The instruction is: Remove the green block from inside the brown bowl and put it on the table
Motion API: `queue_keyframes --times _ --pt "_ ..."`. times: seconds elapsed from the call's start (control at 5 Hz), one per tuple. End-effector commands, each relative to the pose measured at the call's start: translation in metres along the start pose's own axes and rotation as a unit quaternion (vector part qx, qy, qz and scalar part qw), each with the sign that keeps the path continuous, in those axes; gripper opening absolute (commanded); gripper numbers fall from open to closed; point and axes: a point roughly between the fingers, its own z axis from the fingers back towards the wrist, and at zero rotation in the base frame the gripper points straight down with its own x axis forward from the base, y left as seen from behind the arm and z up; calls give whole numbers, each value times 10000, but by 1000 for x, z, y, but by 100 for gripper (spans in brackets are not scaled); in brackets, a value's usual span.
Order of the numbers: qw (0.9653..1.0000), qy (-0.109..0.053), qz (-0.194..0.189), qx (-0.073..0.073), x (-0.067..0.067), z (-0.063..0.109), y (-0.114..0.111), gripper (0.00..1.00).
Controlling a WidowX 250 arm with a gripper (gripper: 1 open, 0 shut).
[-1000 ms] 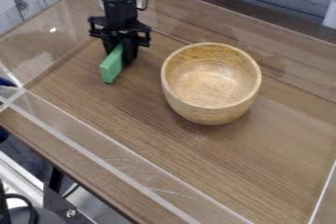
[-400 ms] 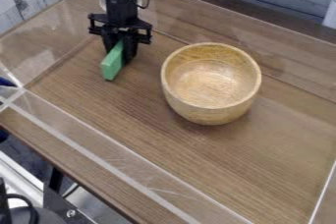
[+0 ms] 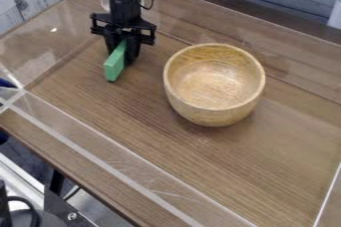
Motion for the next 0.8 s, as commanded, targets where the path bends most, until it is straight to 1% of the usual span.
queue_keyframes --times 0.0,0.4,0.6 --pt "9999 -84 19 137 5 4 -1 0" --pt "9997 -26 59 -233 8 4 -3 0" --pt "9997 -103 -28 -222 8 9 -4 100"
